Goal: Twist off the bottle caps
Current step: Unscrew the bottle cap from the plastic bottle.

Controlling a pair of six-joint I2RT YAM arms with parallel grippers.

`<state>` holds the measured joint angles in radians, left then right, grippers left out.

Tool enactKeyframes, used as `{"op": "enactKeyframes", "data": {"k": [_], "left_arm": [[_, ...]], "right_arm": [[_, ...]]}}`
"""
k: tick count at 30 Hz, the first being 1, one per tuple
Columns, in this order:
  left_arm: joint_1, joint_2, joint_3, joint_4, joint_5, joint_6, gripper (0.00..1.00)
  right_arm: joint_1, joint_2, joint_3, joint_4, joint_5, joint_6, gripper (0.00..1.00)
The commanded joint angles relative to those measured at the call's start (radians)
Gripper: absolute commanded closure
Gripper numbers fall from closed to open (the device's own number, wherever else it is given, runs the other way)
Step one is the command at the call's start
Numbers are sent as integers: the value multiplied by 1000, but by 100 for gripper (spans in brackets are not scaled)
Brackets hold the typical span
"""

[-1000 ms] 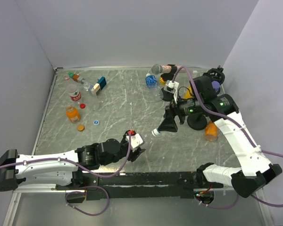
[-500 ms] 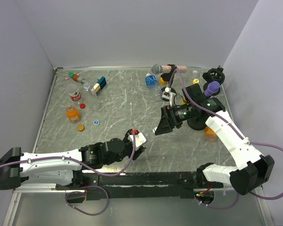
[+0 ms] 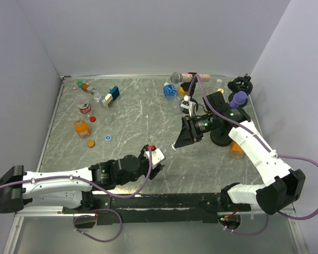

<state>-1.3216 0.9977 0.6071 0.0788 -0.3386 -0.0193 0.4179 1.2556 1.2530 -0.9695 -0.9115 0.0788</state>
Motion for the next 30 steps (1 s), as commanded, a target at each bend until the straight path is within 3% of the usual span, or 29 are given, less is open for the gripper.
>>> {"op": "enactKeyframes", "data": {"k": [1, 6, 11, 15, 17, 20, 22, 26, 30], "left_arm": [[-1, -14, 30, 52, 3, -7, 99], [-1, -77, -10, 85, 55, -13, 99], [1, -110, -29, 85, 121, -24, 99], [13, -123, -52, 95, 170, -30, 99], [19, -128, -64, 102, 182, -36, 99], [25, -134, -69, 95, 188, -45, 99], [27, -137, -69, 82, 187, -48, 99], [27, -148, -75, 62, 179, -47, 99], [28, -145, -75, 59, 174, -41, 99]], "right_arm": [[-8, 14, 60, 6, -56, -43, 68], [-7, 51, 138, -139, -179, -396, 82], [21, 106, 200, -257, -216, -681, 84], [61, 114, 227, -366, -214, -1043, 84], [67, 75, 185, -313, -192, -1181, 84], [73, 10, 123, -161, -141, -1154, 83], [74, 22, 149, -153, -135, -1119, 78], [74, 71, 232, -175, -124, -961, 61], [70, 74, 287, -179, -95, -805, 36]]}}
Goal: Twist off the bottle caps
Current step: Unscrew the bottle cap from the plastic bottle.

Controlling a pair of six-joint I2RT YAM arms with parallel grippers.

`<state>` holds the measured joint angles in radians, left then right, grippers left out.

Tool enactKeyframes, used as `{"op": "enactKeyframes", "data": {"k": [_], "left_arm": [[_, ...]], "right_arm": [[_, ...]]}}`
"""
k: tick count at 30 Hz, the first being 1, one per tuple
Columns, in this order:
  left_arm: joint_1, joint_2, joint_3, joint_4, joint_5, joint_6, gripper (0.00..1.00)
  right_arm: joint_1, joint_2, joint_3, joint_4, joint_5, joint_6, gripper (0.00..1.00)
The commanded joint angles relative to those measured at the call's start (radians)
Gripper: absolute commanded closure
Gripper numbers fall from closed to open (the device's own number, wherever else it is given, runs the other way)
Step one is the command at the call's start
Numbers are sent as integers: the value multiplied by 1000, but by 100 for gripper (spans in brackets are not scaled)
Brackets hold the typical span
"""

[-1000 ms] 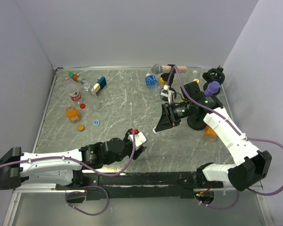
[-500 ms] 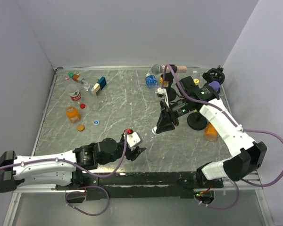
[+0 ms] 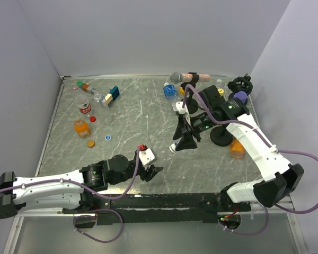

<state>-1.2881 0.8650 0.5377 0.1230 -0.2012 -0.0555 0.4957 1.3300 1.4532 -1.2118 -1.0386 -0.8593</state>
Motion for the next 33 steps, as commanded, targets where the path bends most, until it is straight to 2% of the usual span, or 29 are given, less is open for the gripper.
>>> {"op": "enactKeyframes", "data": {"k": [1, 5, 8, 10, 12, 14, 17, 25, 27, 31, 33], "left_arm": [[-5, -11, -2, 14, 37, -1, 99], [-5, -3, 16, -2, 37, 11, 99], [-5, -3, 28, -17, 31, 14, 99], [-5, -4, 34, -26, 25, 17, 99], [-5, 3, 44, -42, 8, 20, 99], [-5, 20, 60, -57, -13, 32, 99], [-5, 52, 91, -69, -23, 43, 99], [-5, 120, 139, -42, -29, 102, 99], [-5, 132, 146, -43, -29, 103, 99], [-5, 144, 151, -48, -30, 103, 99], [-5, 146, 156, -45, -33, 103, 99]], "right_arm": [[-9, -11, 91, 70, 41, 163, 30], [-17, -78, 96, 109, 61, 249, 9], [-26, -120, 93, 118, 80, 307, 4], [-46, -141, 66, 153, 101, 411, 4], [-65, -161, 14, 242, 193, 697, 2], [-81, -163, -31, 245, 251, 904, 2], [-109, -184, -140, 256, 187, 1022, 3], [-111, -166, -232, 296, 109, 1042, 10], [-109, -160, -234, 296, 83, 1037, 14], [-109, -153, -234, 291, 61, 1026, 30], [-109, -153, -232, 285, 55, 1019, 34]]}}
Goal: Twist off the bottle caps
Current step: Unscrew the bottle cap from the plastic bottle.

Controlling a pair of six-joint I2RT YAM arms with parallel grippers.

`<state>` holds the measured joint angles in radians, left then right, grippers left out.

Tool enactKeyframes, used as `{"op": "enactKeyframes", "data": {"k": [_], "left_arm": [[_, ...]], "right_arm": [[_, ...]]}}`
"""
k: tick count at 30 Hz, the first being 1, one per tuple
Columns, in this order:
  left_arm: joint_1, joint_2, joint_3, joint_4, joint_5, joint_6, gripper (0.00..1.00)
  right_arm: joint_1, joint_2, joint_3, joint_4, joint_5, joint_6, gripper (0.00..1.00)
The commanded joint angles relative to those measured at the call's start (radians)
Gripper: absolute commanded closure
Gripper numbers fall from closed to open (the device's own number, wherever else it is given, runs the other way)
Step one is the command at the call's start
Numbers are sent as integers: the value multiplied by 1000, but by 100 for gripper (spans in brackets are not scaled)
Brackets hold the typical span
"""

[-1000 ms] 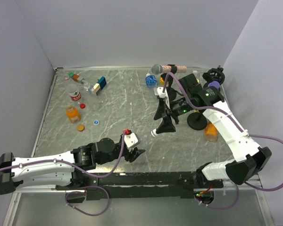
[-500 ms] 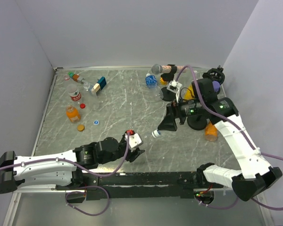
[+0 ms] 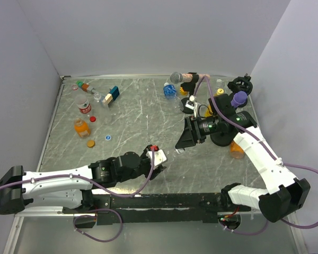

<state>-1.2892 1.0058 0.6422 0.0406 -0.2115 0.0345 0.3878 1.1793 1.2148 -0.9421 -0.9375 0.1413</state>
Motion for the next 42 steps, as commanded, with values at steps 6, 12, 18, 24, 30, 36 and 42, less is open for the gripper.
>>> {"op": "enactKeyframes", "data": {"k": [6, 12, 18, 24, 30, 36, 42], "left_arm": [[-4, 5, 51, 36, -32, 12, 99], [-4, -15, 39, 39, -52, 4, 99], [-4, -36, 27, 41, -66, 1, 99], [-4, -32, 22, 44, -65, -1, 99], [-2, -41, -4, 65, -14, -1, 99], [7, -72, -36, 82, 90, -27, 99], [10, -107, -52, 67, 92, -27, 99]], "right_arm": [[0, 0, -6, 2, -27, 1, 39], [0, 16, 5, -24, -3, -16, 39], [-1, 23, 5, -23, -3, -22, 41], [0, 32, 26, -23, -26, -40, 71], [2, 57, 113, -107, -194, -370, 84], [85, 129, 258, -372, -236, -977, 86], [106, 62, 181, -293, -192, -1263, 81]]}}
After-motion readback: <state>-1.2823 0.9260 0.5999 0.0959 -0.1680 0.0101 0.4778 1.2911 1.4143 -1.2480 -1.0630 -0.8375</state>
